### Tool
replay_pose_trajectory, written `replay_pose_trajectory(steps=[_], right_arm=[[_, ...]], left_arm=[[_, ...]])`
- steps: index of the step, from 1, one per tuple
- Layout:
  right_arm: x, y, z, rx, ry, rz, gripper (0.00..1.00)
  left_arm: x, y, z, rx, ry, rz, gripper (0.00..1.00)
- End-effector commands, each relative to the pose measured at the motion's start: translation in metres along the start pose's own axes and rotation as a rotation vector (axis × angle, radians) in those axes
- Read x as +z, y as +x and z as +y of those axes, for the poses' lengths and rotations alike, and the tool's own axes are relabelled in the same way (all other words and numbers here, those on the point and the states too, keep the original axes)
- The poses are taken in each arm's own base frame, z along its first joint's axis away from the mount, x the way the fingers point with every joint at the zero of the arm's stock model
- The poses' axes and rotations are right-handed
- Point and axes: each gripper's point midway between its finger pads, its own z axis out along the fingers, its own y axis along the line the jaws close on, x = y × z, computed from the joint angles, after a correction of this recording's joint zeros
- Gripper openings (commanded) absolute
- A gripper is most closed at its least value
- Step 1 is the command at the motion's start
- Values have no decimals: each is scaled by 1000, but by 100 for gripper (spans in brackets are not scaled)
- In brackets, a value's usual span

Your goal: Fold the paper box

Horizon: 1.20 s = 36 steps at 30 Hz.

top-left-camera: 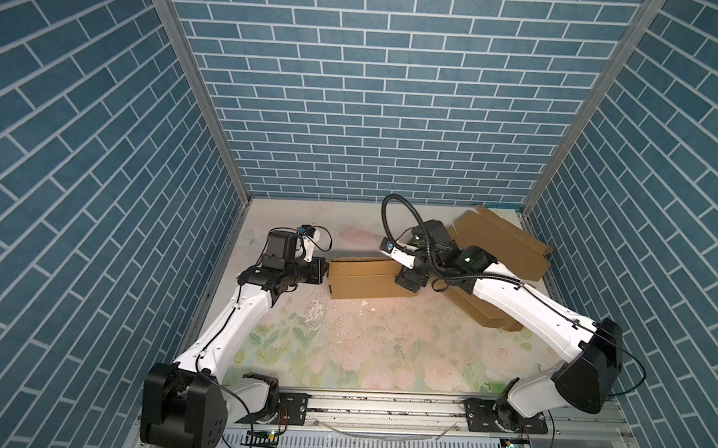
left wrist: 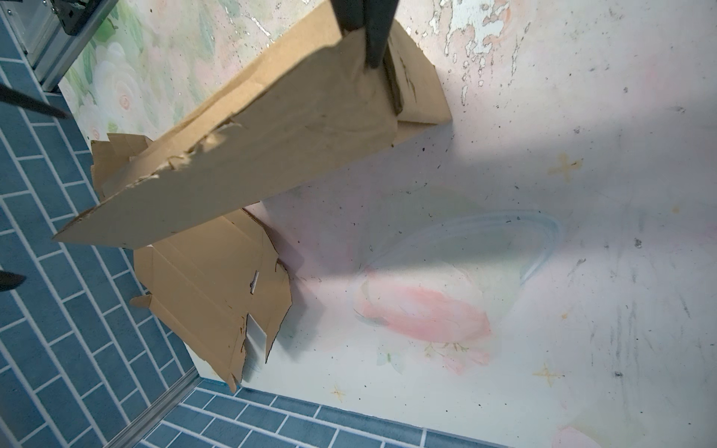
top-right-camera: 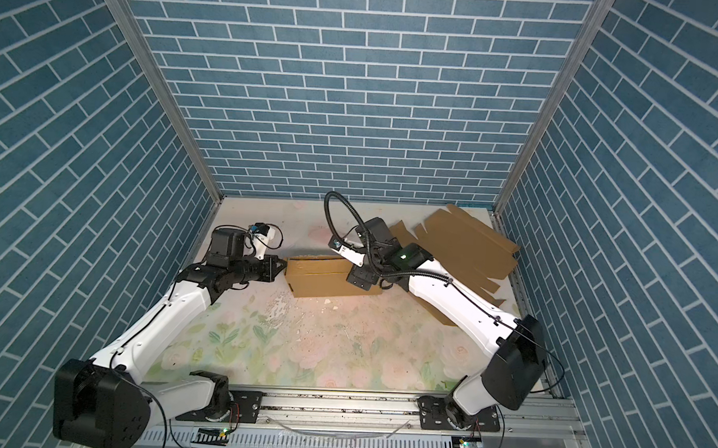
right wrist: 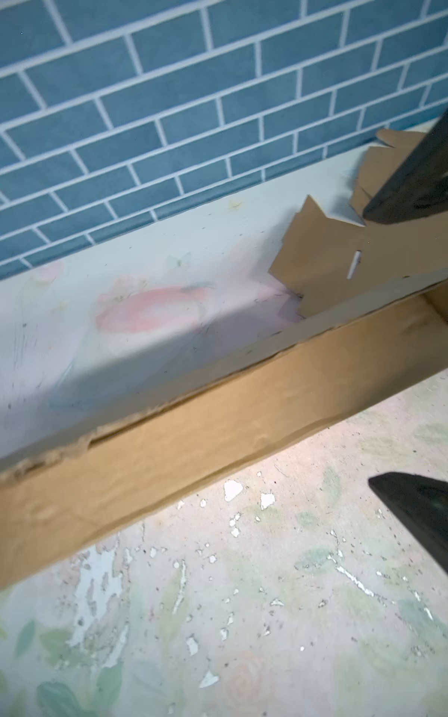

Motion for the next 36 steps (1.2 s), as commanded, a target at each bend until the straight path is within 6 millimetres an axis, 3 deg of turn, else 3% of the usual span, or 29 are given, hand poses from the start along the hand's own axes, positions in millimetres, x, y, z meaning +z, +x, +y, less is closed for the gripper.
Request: replay_pose_trajectory(steps=[1, 7, 15, 24, 29, 33, 36], right_arm=[[10, -17, -4, -205, 49, -33, 99], [35, -22, 3, -304, 62, -12, 95], [52, -21, 12, -356, 80, 9, 88], [59, -10, 29, -345, 36, 16, 55], [65, -1, 37, -327, 18, 30, 48], [70, 4, 42, -313, 6, 36, 36], [72, 6, 44, -301, 3, 34, 34]], left_arm=[[8, 55, 21, -74, -76, 200, 2], [9, 56, 22, -70, -76, 205, 3], [9, 58, 22, -68, -73, 211, 3], [7, 53, 14, -63, -37, 193, 6], [6, 51, 10, -63, -19, 186, 10], [-1, 44, -1, -58, 28, 161, 17], [-12, 39, -10, -49, 51, 141, 29]])
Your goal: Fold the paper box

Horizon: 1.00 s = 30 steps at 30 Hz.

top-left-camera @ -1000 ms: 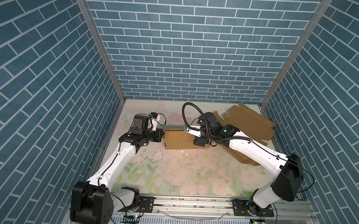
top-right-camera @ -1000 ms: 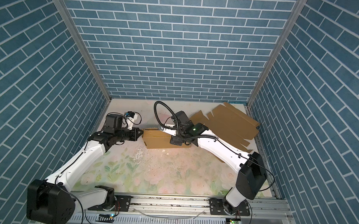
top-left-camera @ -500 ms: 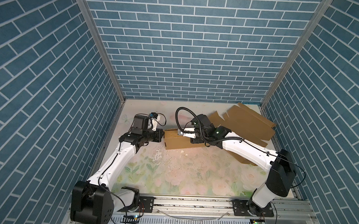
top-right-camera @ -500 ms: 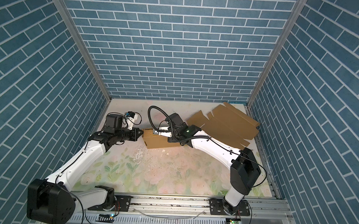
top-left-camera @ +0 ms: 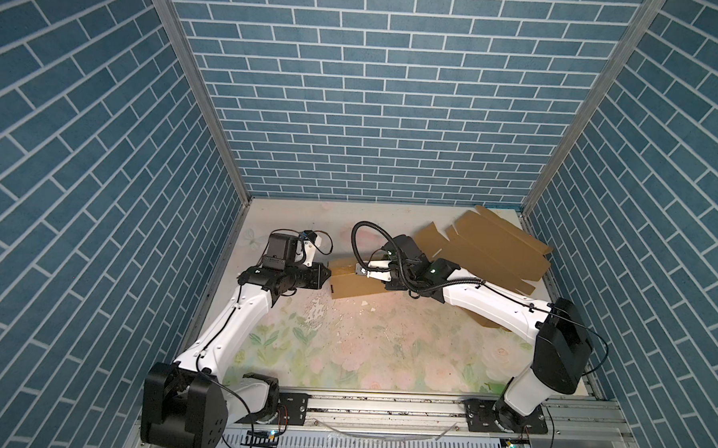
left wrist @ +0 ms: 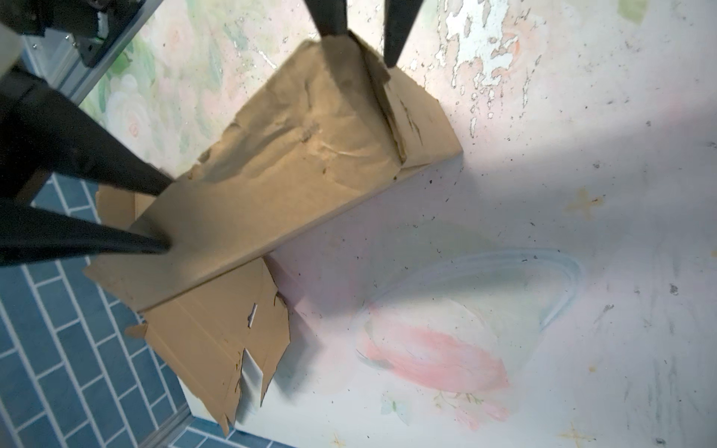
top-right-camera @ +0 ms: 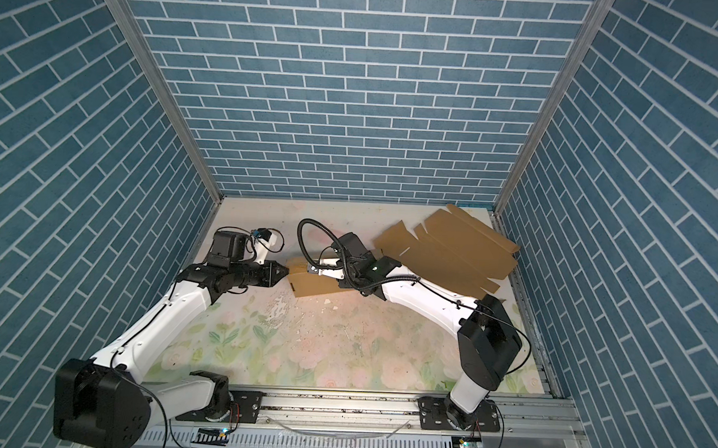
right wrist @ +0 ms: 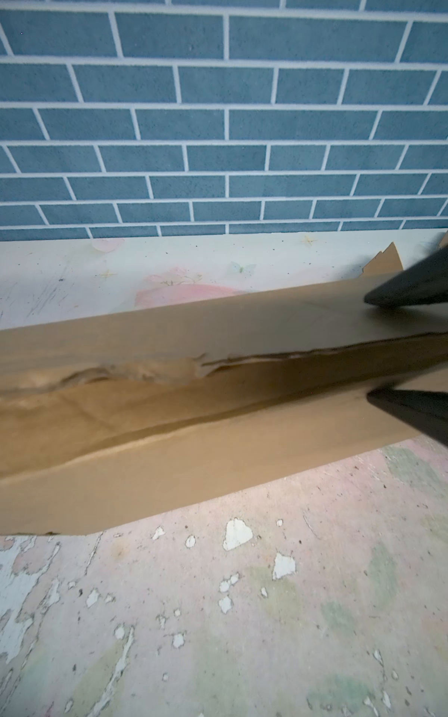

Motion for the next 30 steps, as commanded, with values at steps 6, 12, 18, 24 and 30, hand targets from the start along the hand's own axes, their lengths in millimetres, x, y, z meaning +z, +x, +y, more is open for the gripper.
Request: replay_pose_trajectory(steps=[6, 12, 18, 24, 30], right_arm=[[10, 19, 33, 29, -79, 44, 31], [11, 22, 38, 57, -84, 46, 27], [11, 22, 38, 73, -81, 45, 27], [12, 21, 39, 87, -83, 39, 27], [14, 22, 43, 97, -93, 40, 27]], left_arm=[[-37, 4, -10, -53, 46, -13, 46], [-40, -34, -13, -185, 126, -135, 50], [-16, -42, 4, -236, 97, -133, 50], [4, -23, 18, -252, 77, -69, 50], [22, 8, 30, -278, 76, -12, 38]])
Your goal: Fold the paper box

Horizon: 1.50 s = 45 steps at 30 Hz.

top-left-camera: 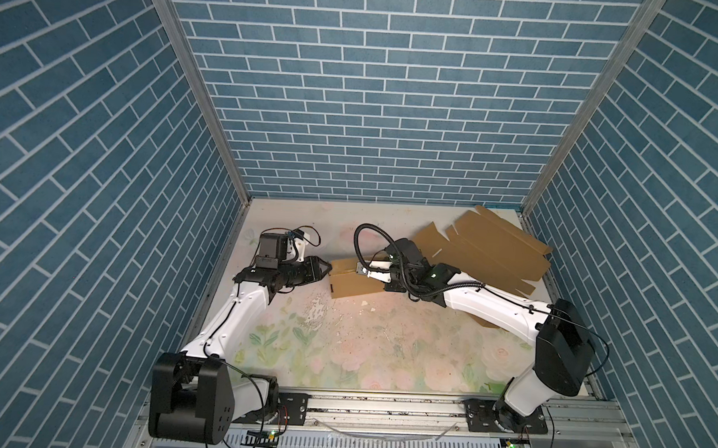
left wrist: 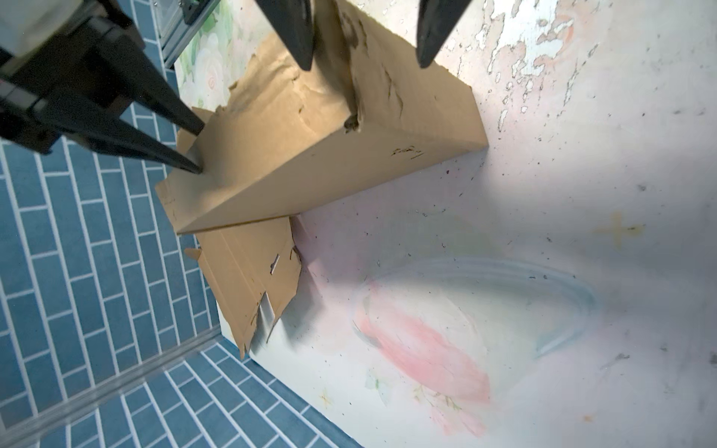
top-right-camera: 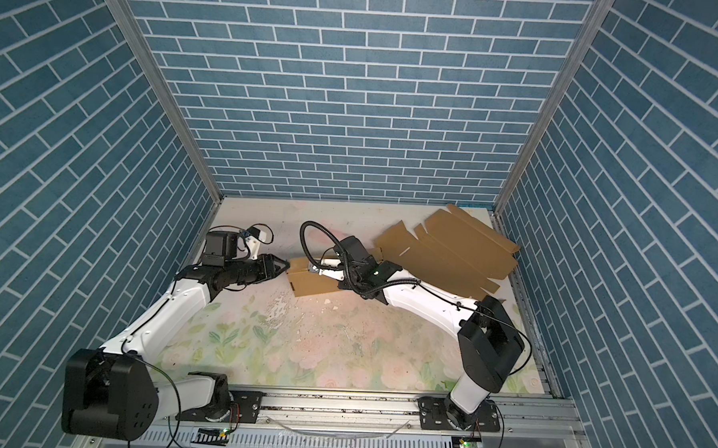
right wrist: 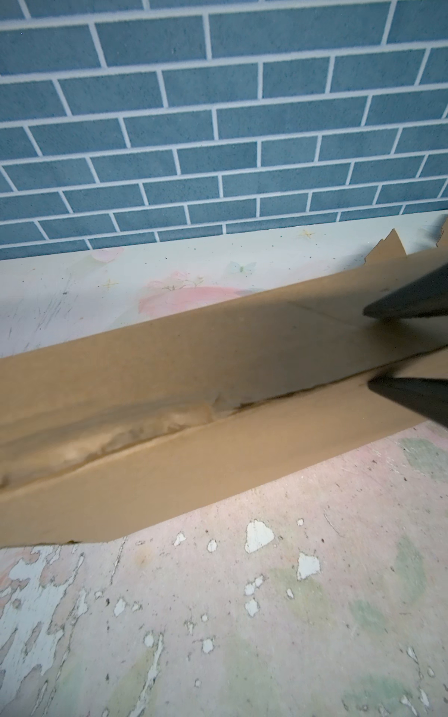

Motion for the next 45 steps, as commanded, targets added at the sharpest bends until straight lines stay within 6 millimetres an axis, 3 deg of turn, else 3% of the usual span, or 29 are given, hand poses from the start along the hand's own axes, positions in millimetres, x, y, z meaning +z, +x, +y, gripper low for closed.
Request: replay_pose_trajectory(steps=[1, 4, 7, 14, 18, 23, 26, 29, 32, 35, 37, 39, 41, 45], right_arm=[[9, 25, 38, 23, -113, 68, 26], [10, 25, 39, 26, -115, 67, 26], [10, 25, 40, 27, -119, 65, 25], [14, 27, 42, 48, -121, 67, 25], [15, 27, 42, 68, -120, 62, 26], [7, 18, 31, 163, -131, 16, 42], [-10, 4, 6, 331, -137, -77, 59], [-37, -6, -32, 587, -135, -202, 72], [-56, 17, -80, 920, -61, -249, 71], [-61, 71, -103, 1284, 4, -121, 60], [-60, 99, -99, 1464, -83, -27, 56], [-56, 109, -90, 1597, -225, 3, 51], [-55, 109, -85, 1666, -321, -21, 49], [-54, 107, -83, 1649, -351, -22, 46]], left_arm=[[10, 22, 24, -22, -37, 41, 35], [16, 34, 41, -57, -51, 71, 25], [13, 30, 36, -58, -41, 62, 25], [-8, -4, 0, -26, 9, -27, 46], [-1, 2, 9, -27, -25, -2, 52], [10, 18, 23, -29, -37, 46, 44], [12, 24, 28, -29, -51, 61, 39], [11, 23, 27, -22, -50, 57, 38], [11, 22, 28, -11, -57, 59, 38], [10, 22, 28, -2, -62, 60, 38], [9, 22, 28, 1, -66, 61, 38], [9, 22, 29, 6, -70, 62, 38], [9, 22, 29, 11, -72, 65, 38], [10, 24, 31, 11, -77, 71, 38]])
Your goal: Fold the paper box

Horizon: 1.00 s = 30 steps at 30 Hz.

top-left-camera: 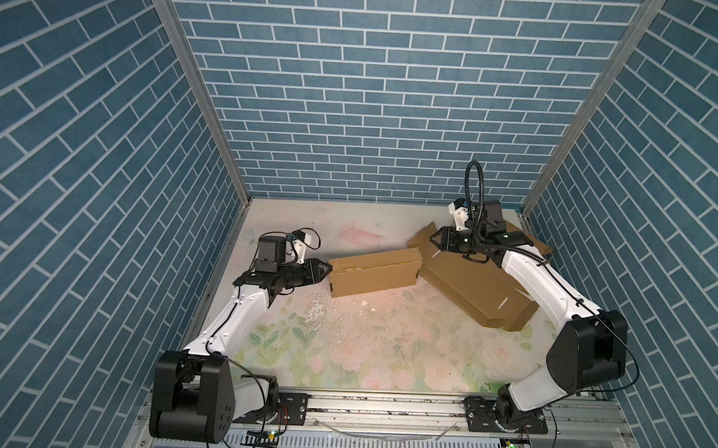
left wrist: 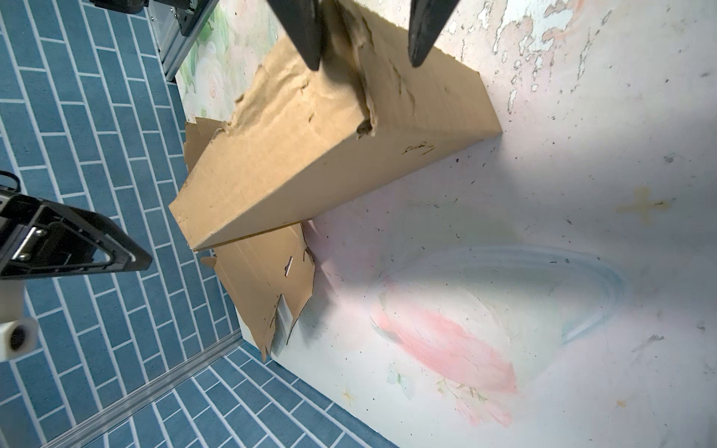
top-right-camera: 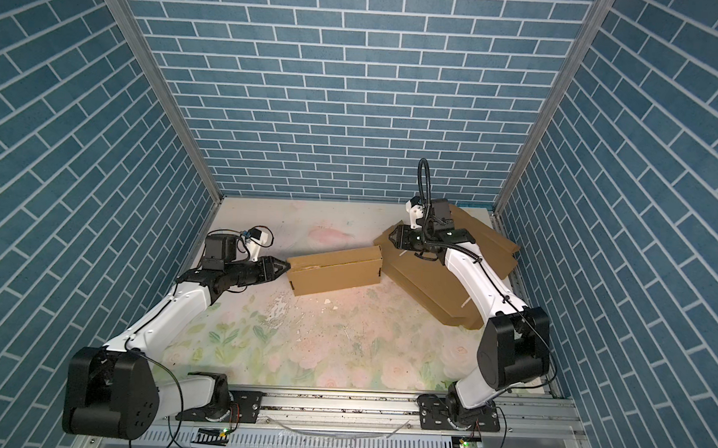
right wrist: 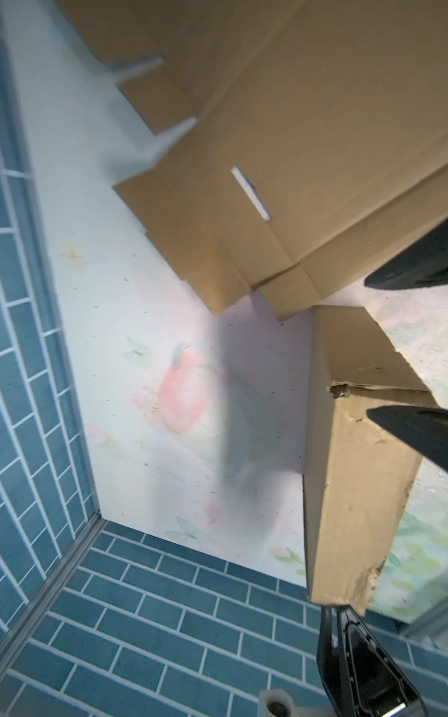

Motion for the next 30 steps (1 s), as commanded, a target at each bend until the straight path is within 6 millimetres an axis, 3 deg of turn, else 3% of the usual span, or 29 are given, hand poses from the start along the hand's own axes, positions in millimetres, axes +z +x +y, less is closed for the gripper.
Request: replay_pose_trajectory(steps=[1, 12, 19, 23, 30], right_arm=[[2, 20, 23, 101, -106, 118, 45], [19, 36, 20, 111, -135, 204, 34], [40, 70, -20, 123, 18, 323, 21], [42, 77, -32, 115, 67, 345, 19], [36, 69, -5, 77, -39, 310, 22]], left_arm=[[7, 28, 29, -53, -115, 91, 38], [6, 27, 30, -45, -118, 91, 37], [7, 33, 36, -37, -136, 108, 32], [8, 36, 38, -40, -142, 118, 30], [2, 24, 24, -18, -107, 86, 36]])
